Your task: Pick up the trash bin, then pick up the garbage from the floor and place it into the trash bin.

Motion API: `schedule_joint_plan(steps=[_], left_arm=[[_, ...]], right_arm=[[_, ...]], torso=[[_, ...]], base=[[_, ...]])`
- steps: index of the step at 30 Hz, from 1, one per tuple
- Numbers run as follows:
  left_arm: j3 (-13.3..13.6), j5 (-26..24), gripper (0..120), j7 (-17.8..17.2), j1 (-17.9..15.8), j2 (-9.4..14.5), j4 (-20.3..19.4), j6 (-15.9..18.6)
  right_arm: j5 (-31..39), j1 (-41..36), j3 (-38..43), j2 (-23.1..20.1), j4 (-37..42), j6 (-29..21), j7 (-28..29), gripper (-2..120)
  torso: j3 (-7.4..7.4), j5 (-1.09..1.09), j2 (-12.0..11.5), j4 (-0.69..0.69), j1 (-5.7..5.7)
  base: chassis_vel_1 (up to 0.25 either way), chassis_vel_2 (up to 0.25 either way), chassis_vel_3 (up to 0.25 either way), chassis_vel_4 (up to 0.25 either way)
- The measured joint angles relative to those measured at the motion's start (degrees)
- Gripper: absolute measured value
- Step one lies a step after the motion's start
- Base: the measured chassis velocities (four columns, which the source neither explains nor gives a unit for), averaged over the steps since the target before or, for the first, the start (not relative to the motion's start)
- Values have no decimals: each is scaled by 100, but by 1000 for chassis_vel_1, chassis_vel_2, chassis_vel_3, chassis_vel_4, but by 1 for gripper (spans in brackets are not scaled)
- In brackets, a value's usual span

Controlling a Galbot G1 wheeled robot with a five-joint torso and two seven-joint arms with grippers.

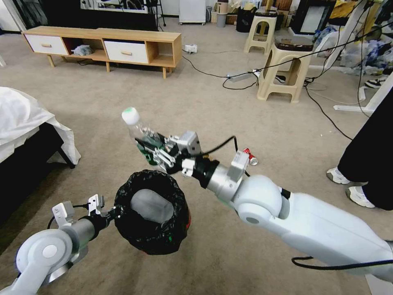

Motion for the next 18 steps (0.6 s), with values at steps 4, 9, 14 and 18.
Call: schedule_joint_plan(steps=[4, 9, 14, 18], left_arm=[[24, -118, 1, -152, -3, -61, -61, 9], [30, -225, 1, -318, -5, -105, -105, 9], [54, -331, 1, -537, -38, -149, -144, 7], [64, -397, 1, -657, -41, -195, -196, -4]], right_arm=[[-145, -199, 7, -41, 33, 20, -116, 22], [-183, -271, -21, -58, 95, 20, -201, 22], [-183, -286, -37, -77, 137, 20, -282, 22], [-242, -367, -35, -111, 145, 20, -329, 22]], torso=[[0, 0, 0, 0, 0], [0, -1, 1, 1, 0], [0, -1, 0, 1, 0], [0, -1, 0, 1, 0]], base=[[0, 0, 0, 0], [0, 0, 0, 0], [0, 0, 0, 0], [0, 0, 0, 0]])
